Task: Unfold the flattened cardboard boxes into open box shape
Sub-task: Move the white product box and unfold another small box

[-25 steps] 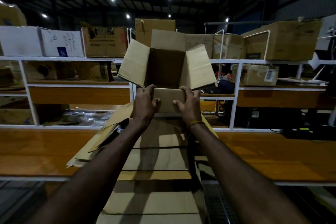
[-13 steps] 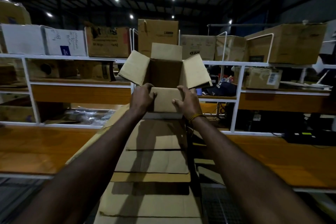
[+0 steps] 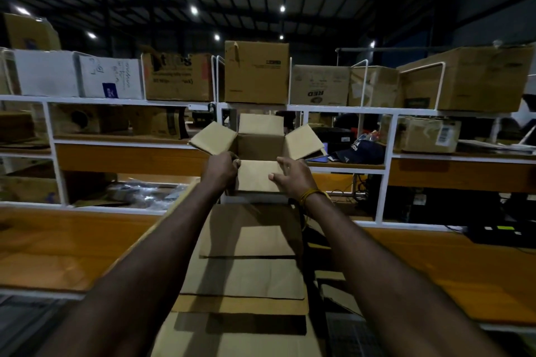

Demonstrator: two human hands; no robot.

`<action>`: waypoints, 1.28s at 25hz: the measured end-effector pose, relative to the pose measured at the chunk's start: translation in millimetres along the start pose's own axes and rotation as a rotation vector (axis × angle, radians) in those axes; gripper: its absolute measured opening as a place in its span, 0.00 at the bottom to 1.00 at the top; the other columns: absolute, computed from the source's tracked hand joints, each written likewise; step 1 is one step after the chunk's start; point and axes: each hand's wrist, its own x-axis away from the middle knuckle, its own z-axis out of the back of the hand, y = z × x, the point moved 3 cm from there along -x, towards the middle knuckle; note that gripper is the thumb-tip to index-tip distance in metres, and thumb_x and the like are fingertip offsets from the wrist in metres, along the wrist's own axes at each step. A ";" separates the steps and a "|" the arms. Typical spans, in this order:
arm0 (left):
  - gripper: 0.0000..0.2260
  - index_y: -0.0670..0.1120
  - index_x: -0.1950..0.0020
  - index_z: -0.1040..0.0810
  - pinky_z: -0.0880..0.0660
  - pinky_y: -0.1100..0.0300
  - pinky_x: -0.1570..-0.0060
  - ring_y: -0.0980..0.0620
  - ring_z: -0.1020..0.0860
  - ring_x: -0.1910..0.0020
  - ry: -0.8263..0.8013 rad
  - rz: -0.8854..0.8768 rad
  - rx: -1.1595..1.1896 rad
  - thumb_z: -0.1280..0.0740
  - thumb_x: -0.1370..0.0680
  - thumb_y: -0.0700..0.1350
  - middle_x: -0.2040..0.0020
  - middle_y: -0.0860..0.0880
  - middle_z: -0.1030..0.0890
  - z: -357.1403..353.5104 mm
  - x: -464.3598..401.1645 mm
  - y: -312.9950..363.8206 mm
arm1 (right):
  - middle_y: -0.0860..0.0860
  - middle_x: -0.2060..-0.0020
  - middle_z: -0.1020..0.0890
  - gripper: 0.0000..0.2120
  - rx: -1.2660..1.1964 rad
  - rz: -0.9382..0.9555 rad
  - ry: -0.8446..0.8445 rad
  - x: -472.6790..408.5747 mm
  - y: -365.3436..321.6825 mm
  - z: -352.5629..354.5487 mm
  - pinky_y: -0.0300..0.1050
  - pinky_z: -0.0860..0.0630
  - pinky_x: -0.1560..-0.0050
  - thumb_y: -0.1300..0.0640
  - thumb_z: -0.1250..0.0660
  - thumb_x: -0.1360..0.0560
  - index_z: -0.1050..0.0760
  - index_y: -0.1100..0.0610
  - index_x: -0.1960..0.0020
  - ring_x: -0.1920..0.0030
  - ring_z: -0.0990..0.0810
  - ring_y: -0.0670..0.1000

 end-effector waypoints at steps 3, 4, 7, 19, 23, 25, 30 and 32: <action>0.10 0.44 0.43 0.20 0.19 0.49 0.52 0.46 0.19 0.53 -0.026 0.034 -0.015 0.39 0.18 0.46 0.50 0.43 0.18 -14.4 1.3 -10.4 | 0.60 0.31 0.32 0.30 -0.015 -0.018 -0.053 2.7 6.0 -10.2 0.51 0.33 0.29 0.52 0.27 0.25 0.32 0.55 0.26 0.31 0.31 0.59; 0.10 0.44 0.43 0.20 0.20 0.50 0.53 0.47 0.20 0.54 -0.016 0.041 -0.021 0.39 0.17 0.46 0.51 0.44 0.18 -18.1 1.9 -12.8 | 0.60 0.30 0.32 0.30 -0.025 -0.008 -0.056 3.8 6.9 -11.9 0.49 0.34 0.29 0.53 0.28 0.25 0.32 0.56 0.26 0.31 0.31 0.58; 0.11 0.44 0.44 0.19 0.21 0.52 0.55 0.46 0.20 0.55 0.022 0.042 -0.035 0.39 0.17 0.46 0.52 0.43 0.18 -22.3 0.2 -17.0 | 0.61 0.30 0.30 0.29 -0.018 0.032 -0.046 5.3 5.3 -12.2 0.39 0.35 0.34 0.56 0.28 0.24 0.33 0.60 0.26 0.31 0.30 0.57; 0.09 0.47 0.48 0.22 0.19 0.49 0.56 0.47 0.20 0.60 -0.018 0.033 -0.063 0.40 0.18 0.49 0.57 0.46 0.19 -29.9 -1.1 -25.6 | 0.58 0.34 0.27 0.23 -0.105 -0.031 0.052 -1.9 26.8 -30.1 0.49 0.26 0.36 0.48 0.31 0.23 0.25 0.55 0.31 0.37 0.25 0.56; 0.12 0.49 0.49 0.22 0.22 0.53 0.57 0.48 0.22 0.59 -0.013 0.092 -0.272 0.41 0.18 0.54 0.58 0.48 0.21 -37.3 4.7 -28.8 | 0.57 0.37 0.22 0.21 -0.040 -0.035 0.049 -1.1 41.2 -32.1 0.50 0.25 0.39 0.47 0.32 0.24 0.23 0.55 0.33 0.40 0.23 0.55; 0.13 0.47 0.48 0.22 0.27 0.55 0.60 0.46 0.22 0.55 0.071 0.079 -0.448 0.39 0.19 0.55 0.54 0.46 0.21 -27.7 5.6 -29.4 | 0.57 0.42 0.21 0.18 0.027 0.000 0.114 -2.8 38.5 -30.5 0.49 0.24 0.42 0.48 0.33 0.23 0.20 0.55 0.37 0.42 0.22 0.56; 0.12 0.49 0.43 0.24 0.28 0.46 0.44 0.41 0.27 0.42 0.216 -0.087 -0.616 0.31 0.23 0.53 0.42 0.42 0.25 -24.6 6.7 -18.0 | 0.56 0.46 0.25 0.12 0.409 0.189 0.388 -6.0 24.3 -23.5 0.52 0.28 0.42 0.52 0.34 0.23 0.19 0.54 0.43 0.44 0.28 0.56; 0.11 0.50 0.43 0.22 0.35 0.41 0.32 0.41 0.27 0.39 0.184 -0.123 -0.551 0.35 0.21 0.53 0.41 0.43 0.24 -30.4 -1.5 -22.0 | 0.56 0.40 0.26 0.13 0.499 0.220 0.375 -15.7 20.3 -21.3 0.56 0.37 0.31 0.51 0.34 0.23 0.19 0.52 0.40 0.35 0.31 0.58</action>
